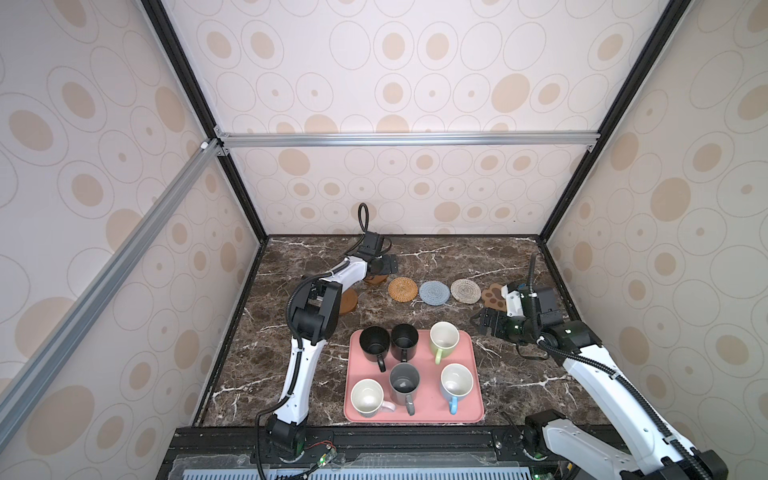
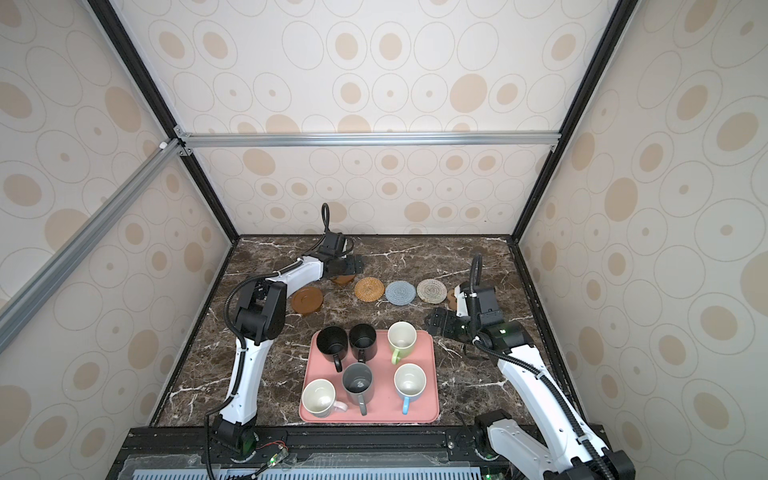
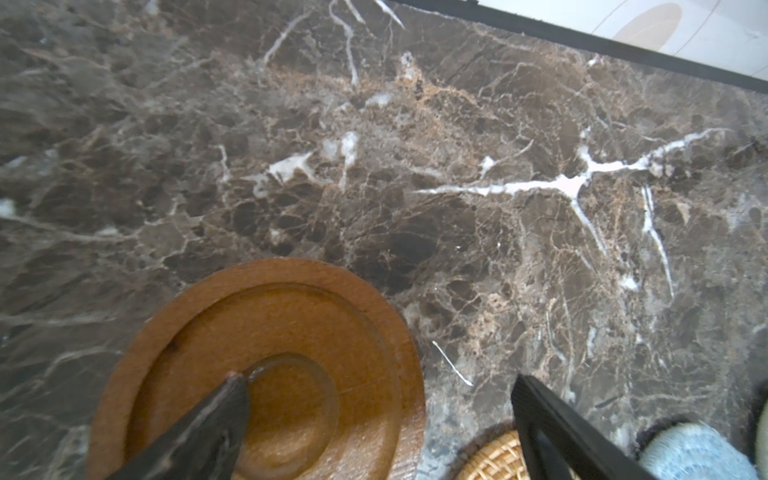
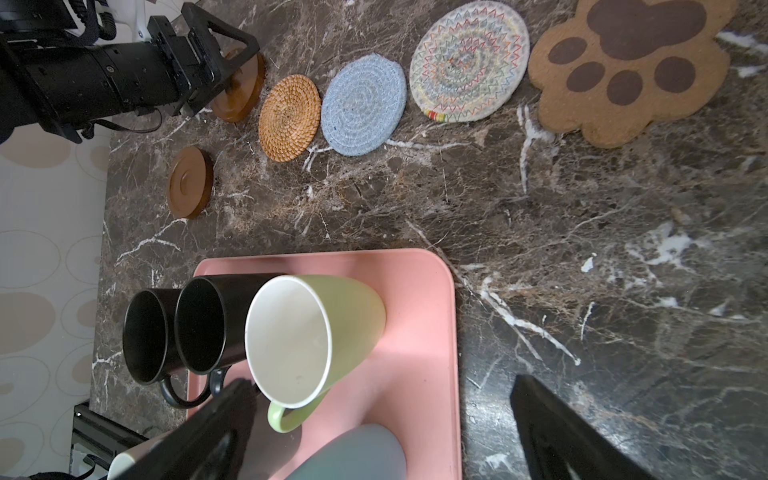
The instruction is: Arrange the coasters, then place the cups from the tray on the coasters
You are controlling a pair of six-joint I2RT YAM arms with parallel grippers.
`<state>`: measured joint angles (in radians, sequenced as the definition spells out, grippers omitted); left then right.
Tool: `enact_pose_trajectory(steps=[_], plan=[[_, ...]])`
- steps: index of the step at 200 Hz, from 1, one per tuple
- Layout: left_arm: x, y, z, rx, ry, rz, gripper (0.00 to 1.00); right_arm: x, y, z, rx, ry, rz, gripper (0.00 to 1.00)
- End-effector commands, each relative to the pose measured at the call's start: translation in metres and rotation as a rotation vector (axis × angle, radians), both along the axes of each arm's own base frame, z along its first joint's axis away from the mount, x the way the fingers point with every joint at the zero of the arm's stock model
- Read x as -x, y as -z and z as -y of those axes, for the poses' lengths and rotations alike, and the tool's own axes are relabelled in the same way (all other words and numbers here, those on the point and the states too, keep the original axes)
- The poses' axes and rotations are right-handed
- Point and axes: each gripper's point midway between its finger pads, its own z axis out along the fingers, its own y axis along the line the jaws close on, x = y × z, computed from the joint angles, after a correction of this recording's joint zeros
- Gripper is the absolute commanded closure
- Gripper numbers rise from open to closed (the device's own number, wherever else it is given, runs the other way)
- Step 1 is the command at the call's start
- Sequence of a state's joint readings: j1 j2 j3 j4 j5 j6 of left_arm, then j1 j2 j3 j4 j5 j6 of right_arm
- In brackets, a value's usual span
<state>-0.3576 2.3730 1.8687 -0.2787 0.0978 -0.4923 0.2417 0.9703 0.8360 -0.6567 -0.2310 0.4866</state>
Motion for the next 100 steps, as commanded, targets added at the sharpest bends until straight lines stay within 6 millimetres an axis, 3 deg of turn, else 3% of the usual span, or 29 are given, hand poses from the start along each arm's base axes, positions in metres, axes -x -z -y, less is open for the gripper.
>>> enact_pose_trajectory(steps=[1,47,100], plan=[[0.022,0.04,-0.034,-0.105,-0.052,-0.153,0.0,0.006,0.007,0.001,0.003,0.01,-0.027,0.0],[0.018,0.039,-0.046,-0.17,-0.054,-0.147,0.0,0.007,0.007,0.002,0.009,0.013,-0.026,0.0],[0.012,0.03,-0.029,-0.097,-0.014,-0.113,0.0,0.004,0.006,0.0,0.005,0.013,-0.032,0.0]])
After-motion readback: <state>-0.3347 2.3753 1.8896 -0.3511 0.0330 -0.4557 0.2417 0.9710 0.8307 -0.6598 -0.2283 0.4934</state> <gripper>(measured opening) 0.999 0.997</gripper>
